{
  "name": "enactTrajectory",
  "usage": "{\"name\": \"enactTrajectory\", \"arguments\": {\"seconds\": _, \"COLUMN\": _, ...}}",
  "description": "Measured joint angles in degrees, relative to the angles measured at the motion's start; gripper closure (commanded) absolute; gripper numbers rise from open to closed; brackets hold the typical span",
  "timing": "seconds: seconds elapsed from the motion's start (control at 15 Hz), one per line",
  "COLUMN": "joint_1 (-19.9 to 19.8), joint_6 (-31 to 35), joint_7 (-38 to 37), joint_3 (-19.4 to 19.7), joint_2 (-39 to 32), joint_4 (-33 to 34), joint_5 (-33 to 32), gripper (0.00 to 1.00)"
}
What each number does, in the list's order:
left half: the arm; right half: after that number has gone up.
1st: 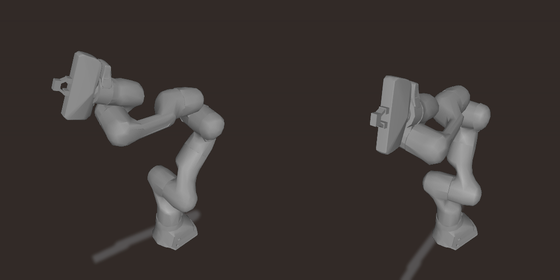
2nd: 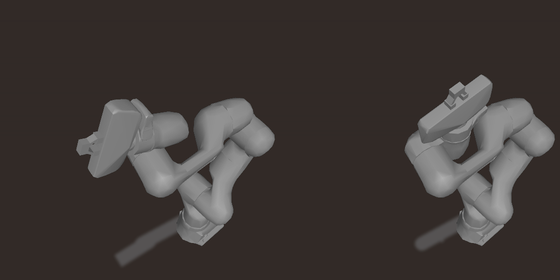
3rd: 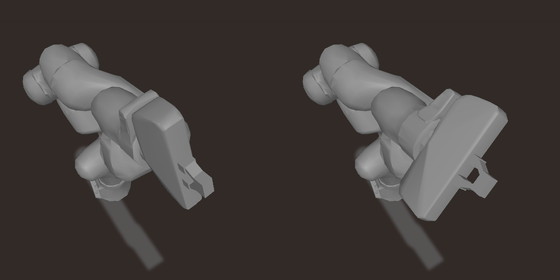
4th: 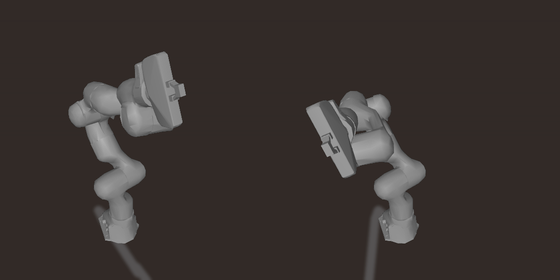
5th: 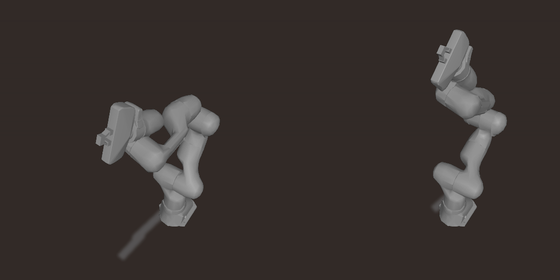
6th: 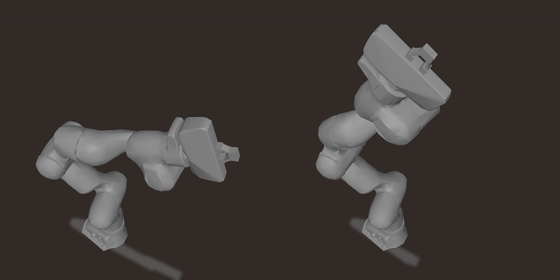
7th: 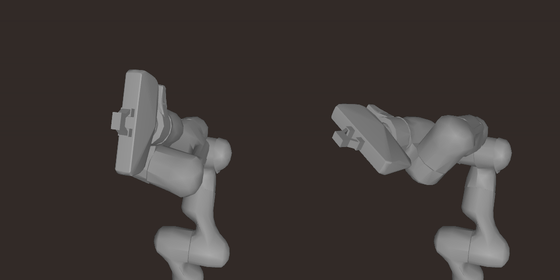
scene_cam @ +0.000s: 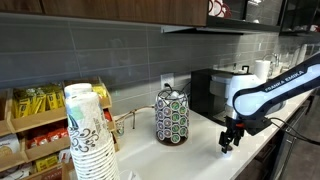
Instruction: Put the cup in the cupholder
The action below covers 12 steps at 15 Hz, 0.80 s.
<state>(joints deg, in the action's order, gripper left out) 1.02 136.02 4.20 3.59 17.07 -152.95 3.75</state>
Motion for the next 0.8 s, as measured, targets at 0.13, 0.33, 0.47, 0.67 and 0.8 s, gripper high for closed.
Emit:
{"name": "enactTrajectory", "arguments": {"seconds": 0.13, "joint_1": -0.4, "joint_6": 1.6, "joint_7": -0.3, "joint_3": 0.0, "joint_2": -1.1, "joint_4": 0.1, "joint_5": 0.0, "gripper": 0.00}}
{"name": "enactTrajectory", "arguments": {"seconds": 0.33, "joint_1": -0.9, "joint_6": 3.6, "joint_7": -0.7, "joint_3": 0.0, "joint_2": -2.5, "joint_4": 0.2, "joint_5": -0.1, "gripper": 0.00}}
{"name": "enactTrajectory", "arguments": {"seconds": 0.47, "joint_1": -1.3, "joint_6": 4.8, "joint_7": -1.0, "joint_3": 0.0, "joint_2": -3.5, "joint_4": 0.3, "joint_5": -0.1, "gripper": 0.00}}
{"name": "enactTrajectory", "arguments": {"seconds": 0.67, "joint_1": -1.8, "joint_6": 6.3, "joint_7": -1.2, "joint_3": 0.0, "joint_2": -4.6, "joint_4": 0.6, "joint_5": -0.2, "gripper": 0.00}}
{"name": "enactTrajectory", "arguments": {"seconds": 0.8, "joint_1": -2.1, "joint_6": 6.8, "joint_7": -1.3, "joint_3": 0.0, "joint_2": -5.2, "joint_4": 0.9, "joint_5": -0.2, "gripper": 0.00}}
